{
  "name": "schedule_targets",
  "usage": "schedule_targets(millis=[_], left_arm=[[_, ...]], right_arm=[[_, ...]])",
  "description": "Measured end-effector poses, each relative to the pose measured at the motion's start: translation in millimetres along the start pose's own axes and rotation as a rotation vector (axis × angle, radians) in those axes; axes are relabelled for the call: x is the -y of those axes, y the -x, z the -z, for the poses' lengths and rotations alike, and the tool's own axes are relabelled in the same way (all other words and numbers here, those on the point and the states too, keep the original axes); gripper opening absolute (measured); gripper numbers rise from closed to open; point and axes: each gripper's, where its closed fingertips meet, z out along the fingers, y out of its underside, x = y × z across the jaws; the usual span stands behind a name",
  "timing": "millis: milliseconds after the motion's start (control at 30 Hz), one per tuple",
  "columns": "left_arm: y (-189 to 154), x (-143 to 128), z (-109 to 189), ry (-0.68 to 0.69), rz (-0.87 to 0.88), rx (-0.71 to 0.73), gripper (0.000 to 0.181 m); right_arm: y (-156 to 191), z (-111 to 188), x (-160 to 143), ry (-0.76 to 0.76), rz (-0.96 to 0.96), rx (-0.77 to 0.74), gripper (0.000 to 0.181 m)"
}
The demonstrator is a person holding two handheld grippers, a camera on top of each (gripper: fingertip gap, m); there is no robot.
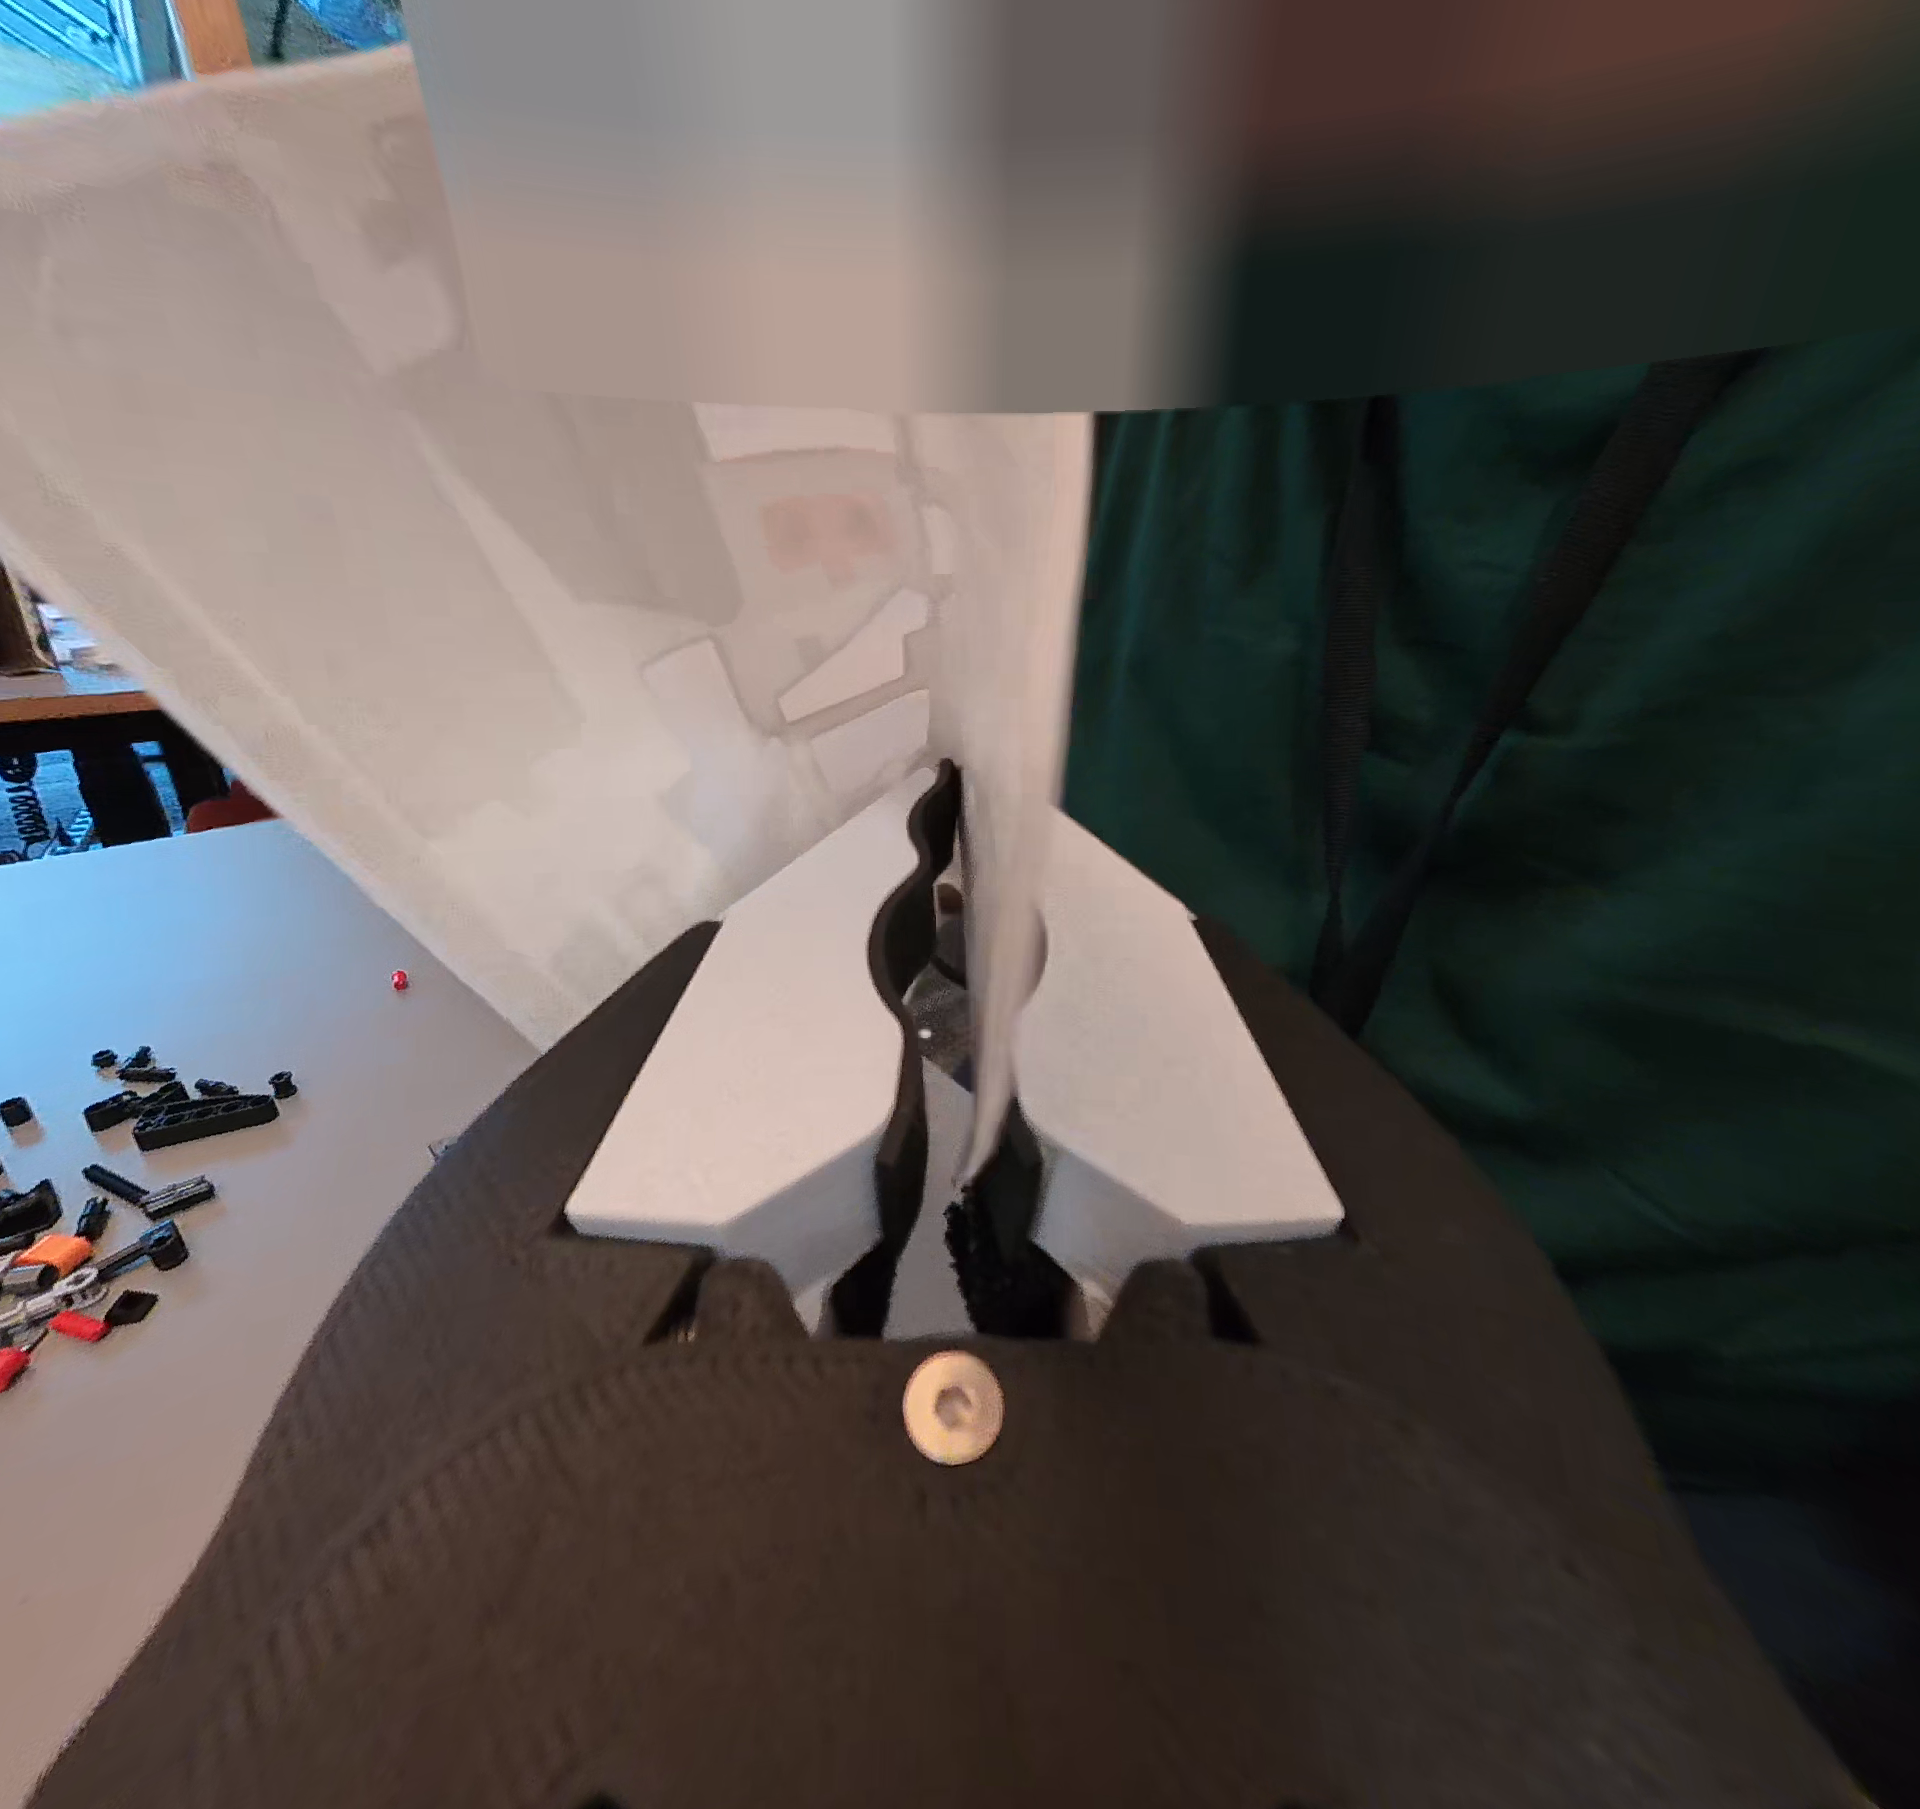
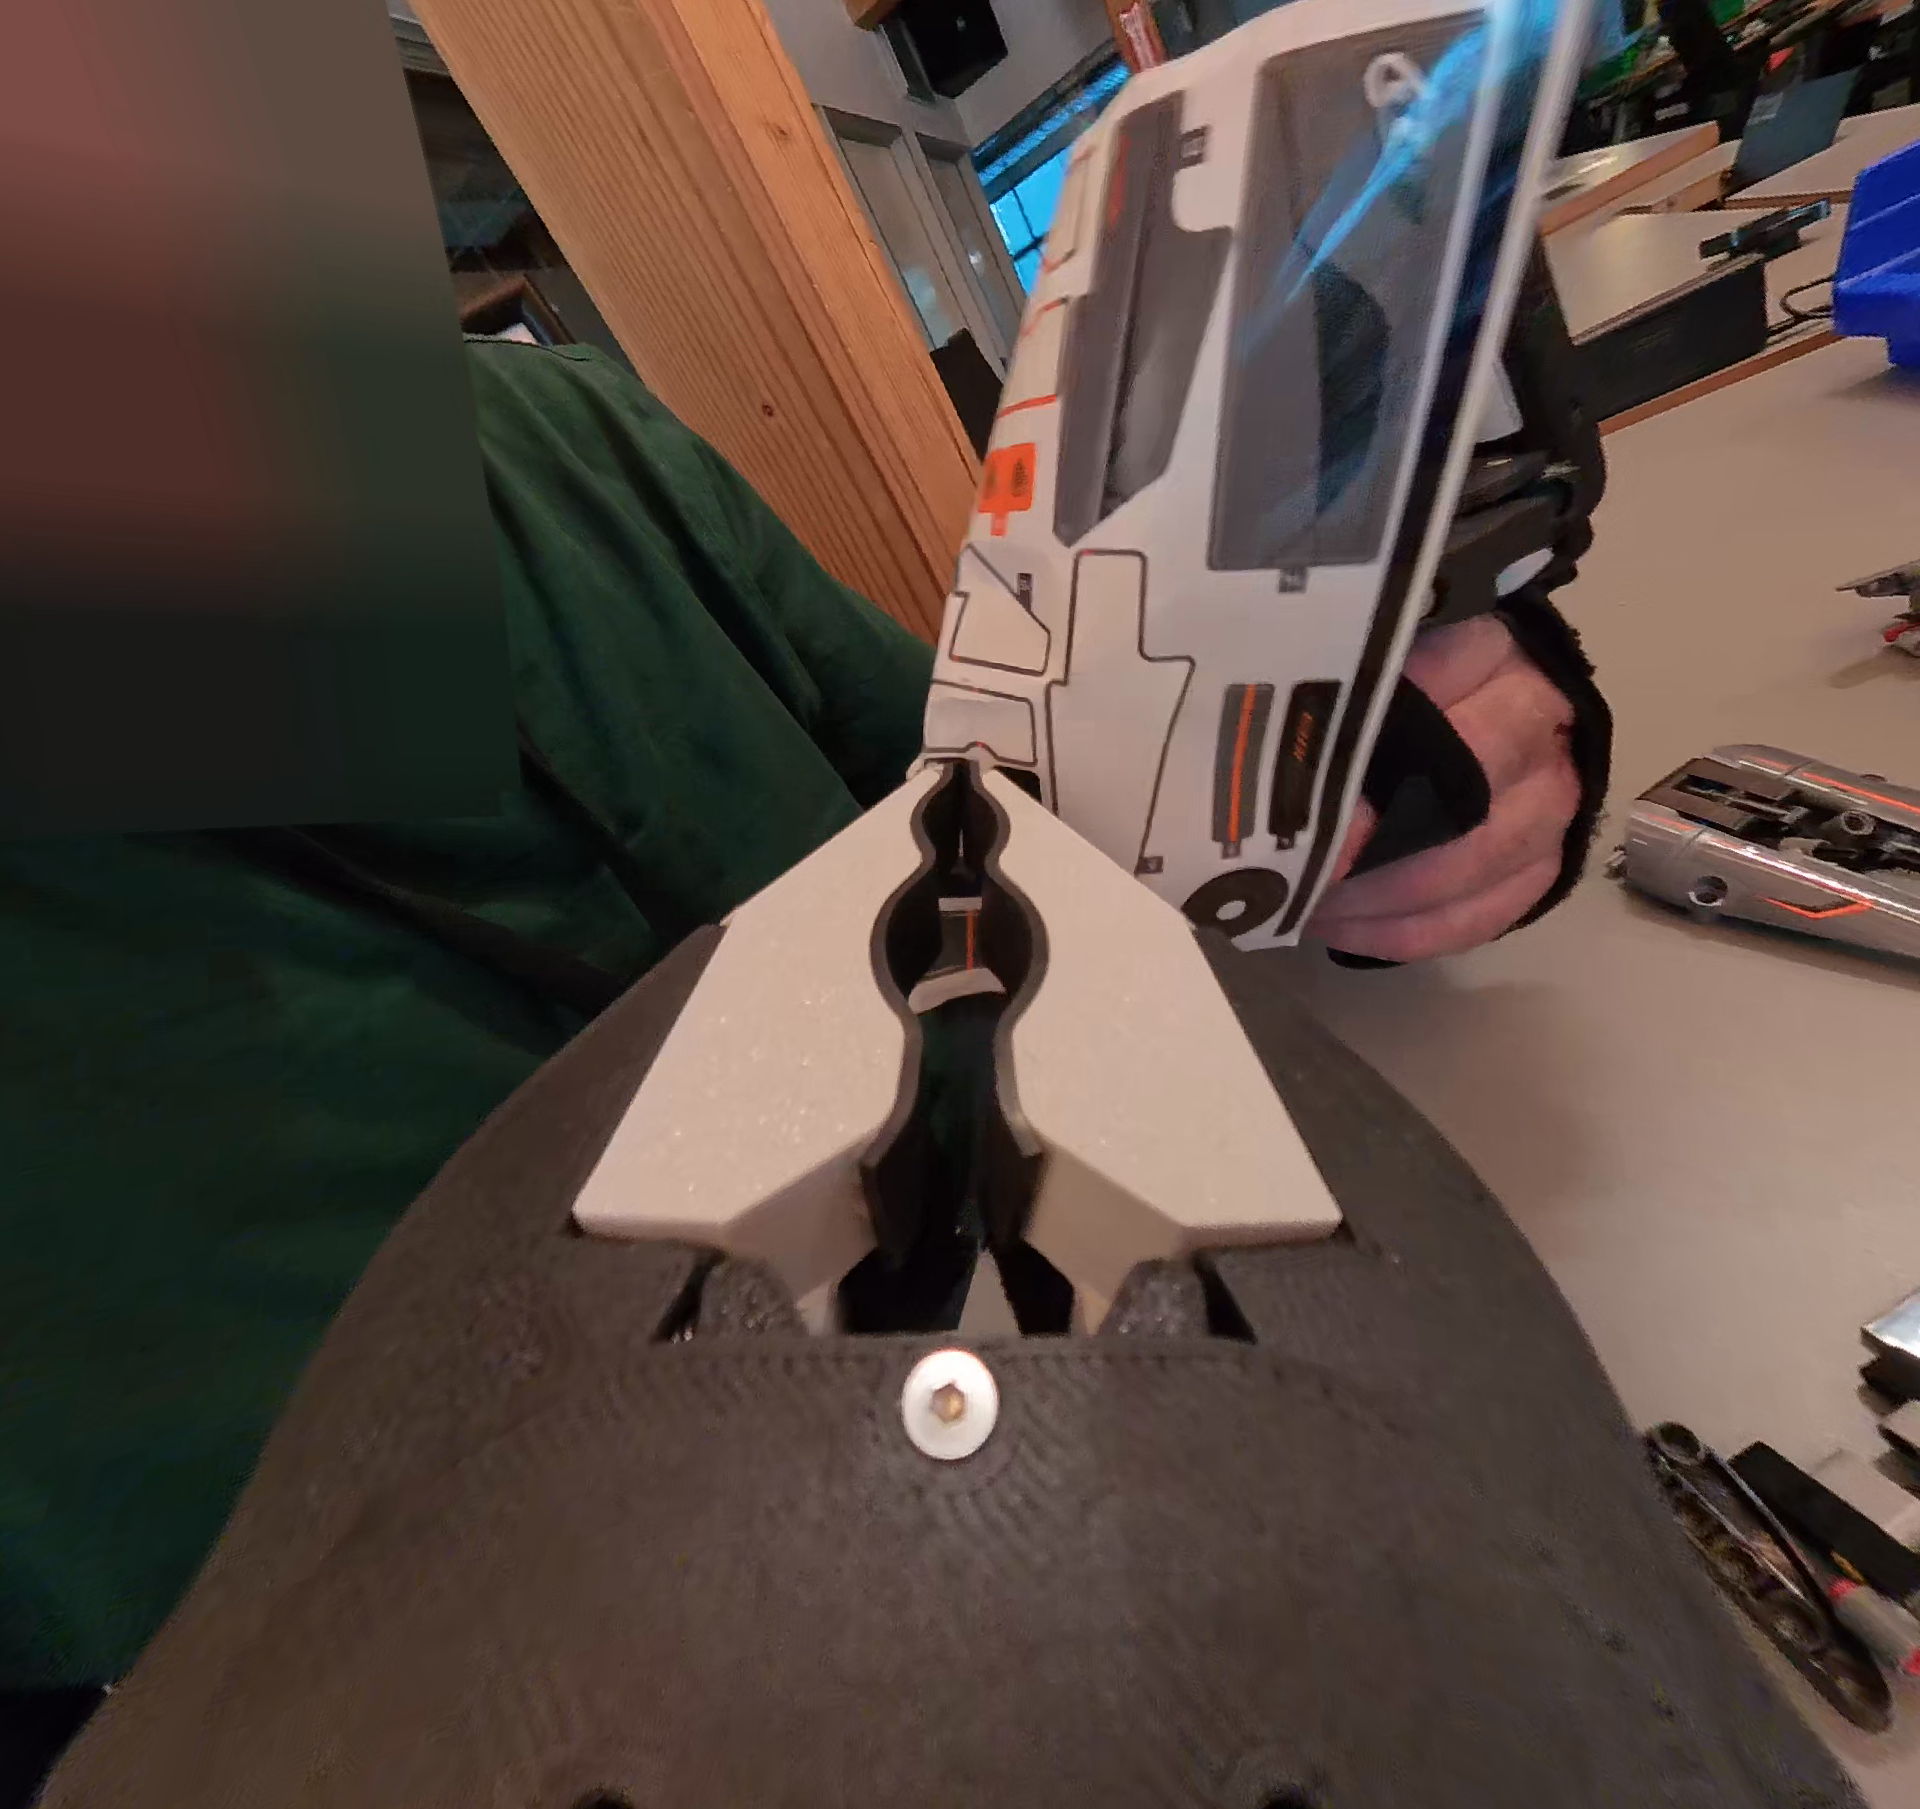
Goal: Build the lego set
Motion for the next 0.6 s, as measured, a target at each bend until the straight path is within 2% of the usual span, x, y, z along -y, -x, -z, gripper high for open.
schedule_targets(millis=[33,600], left_arm=[[0,-1,-1,0.003,0.002,-0.002,0.0],[7,1,6,-0.005,0.017,0.034,0.0]], right_arm=[[-1,0,0,0.002,0.003,-0.006,0.0],[-5,20,6,-0.033,0.035,-0.126,0.0]])
